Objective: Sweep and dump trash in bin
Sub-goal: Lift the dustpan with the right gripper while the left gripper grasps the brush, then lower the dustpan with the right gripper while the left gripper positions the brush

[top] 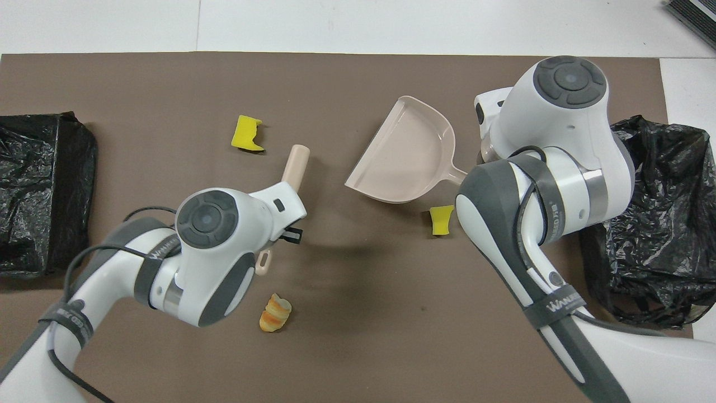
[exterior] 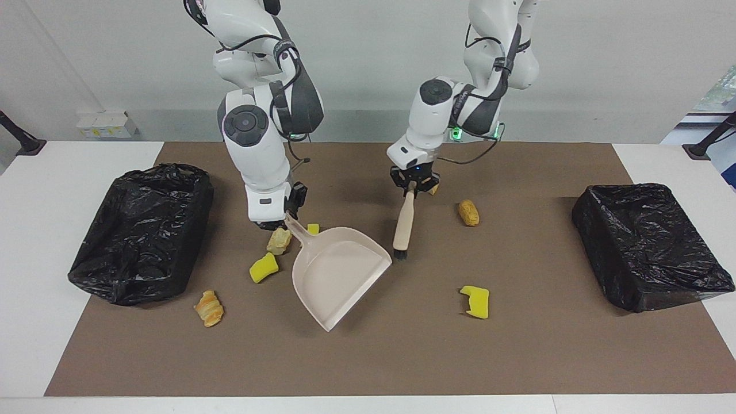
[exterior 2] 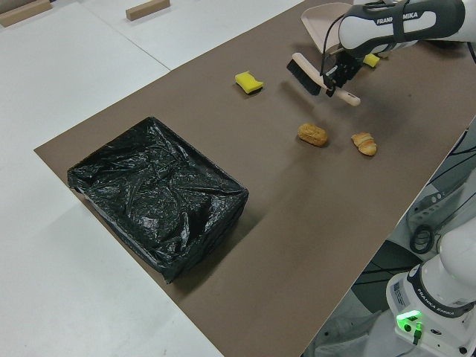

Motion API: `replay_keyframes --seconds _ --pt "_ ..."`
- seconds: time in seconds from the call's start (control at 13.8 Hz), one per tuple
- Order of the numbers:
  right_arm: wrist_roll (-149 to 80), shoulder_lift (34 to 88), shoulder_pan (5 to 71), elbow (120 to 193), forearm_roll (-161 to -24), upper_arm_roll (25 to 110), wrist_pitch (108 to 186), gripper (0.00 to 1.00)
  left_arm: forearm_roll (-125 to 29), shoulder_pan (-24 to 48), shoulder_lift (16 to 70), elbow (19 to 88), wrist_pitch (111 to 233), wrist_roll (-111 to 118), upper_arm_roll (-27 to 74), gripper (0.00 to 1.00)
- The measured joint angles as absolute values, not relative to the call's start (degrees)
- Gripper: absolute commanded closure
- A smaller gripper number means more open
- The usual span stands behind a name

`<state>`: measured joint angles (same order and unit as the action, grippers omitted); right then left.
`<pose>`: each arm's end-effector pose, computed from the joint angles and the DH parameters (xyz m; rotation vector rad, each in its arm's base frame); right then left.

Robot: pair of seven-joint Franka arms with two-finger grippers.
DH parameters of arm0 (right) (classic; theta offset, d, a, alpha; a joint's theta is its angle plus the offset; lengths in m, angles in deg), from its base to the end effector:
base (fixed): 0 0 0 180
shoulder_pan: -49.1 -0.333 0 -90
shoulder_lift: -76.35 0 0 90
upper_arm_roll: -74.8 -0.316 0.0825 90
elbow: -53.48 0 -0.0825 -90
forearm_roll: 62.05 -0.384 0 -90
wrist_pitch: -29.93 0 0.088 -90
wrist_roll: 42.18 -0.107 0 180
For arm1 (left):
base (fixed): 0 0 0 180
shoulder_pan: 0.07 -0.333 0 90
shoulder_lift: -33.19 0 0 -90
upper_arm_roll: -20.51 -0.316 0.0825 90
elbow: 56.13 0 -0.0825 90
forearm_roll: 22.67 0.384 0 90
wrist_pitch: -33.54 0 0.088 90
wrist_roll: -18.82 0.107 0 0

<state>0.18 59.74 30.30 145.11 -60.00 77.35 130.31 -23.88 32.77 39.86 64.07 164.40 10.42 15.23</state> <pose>0.6073 0.1765 0.4526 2.7115 1.5396 -0.2251 0.5052 -0.2651 0.3725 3.0725 -0.4992 0.1012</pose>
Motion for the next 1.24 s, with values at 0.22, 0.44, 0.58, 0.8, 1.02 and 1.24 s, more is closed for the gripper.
replay_keyframes --seconds 0.22,0.44,0.58,0.8,1.02,1.24 --pt "4.1 61.0 27.5 146.8 -59.0 77.2 129.7 1.00 -23.2 23.7 45.1 55.7 164.0 24.1 15.2 1.00" --pt "4.4 64.3 23.3 152.7 -57.7 77.1 131.7 1.00 -22.2 16.1 50.7 45.8 161.6 38.9 15.3 1.00" --pt "4.4 67.4 21.2 158.2 -57.5 77.0 134.8 1.00 -22.2 12.2 54.0 41.0 161.3 49.0 15.4 1.00" --pt "4.4 70.3 19.2 163.9 -56.6 76.9 137.1 1.00 -22.2 9.1 59.2 33.9 161.3 59.1 15.5 1.00" --pt "4.4 69.4 18.2 165.4 -54.3 76.9 137.9 1.00 -21.9 9.0 63.7 28.8 160.9 65.4 16.1 1.00" --pt "4.4 68.7 18.2 165.5 -53.9 77.0 138.0 1.00 -21.8 10.4 64.9 29.1 160.2 66.9 16.8 1.00"
